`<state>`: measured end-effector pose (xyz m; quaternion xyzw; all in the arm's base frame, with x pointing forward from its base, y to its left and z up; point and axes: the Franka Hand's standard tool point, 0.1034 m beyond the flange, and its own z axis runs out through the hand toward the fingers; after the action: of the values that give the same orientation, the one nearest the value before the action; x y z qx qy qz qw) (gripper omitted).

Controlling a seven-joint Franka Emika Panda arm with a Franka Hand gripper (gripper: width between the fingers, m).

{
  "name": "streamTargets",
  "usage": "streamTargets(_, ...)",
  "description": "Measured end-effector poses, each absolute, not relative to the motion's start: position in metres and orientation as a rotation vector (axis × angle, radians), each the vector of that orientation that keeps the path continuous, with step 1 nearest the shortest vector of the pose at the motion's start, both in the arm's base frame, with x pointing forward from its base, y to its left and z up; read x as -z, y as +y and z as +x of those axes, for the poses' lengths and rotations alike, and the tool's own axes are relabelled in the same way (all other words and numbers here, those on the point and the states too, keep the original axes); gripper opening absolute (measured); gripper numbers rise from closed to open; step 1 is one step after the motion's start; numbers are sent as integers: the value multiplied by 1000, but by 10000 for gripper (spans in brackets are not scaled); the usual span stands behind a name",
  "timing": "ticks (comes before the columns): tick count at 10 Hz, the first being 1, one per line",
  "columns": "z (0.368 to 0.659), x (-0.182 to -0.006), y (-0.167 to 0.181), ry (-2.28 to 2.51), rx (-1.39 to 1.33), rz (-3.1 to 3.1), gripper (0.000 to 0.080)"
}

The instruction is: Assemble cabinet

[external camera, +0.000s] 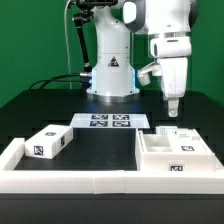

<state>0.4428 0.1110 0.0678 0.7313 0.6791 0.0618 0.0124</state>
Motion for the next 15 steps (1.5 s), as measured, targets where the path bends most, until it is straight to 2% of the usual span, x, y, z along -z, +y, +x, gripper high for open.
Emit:
streamTargets(3,426,-52,121,2120,-164,2319,797)
streamTargets(15,413,-9,121,2143,-106,2395,797)
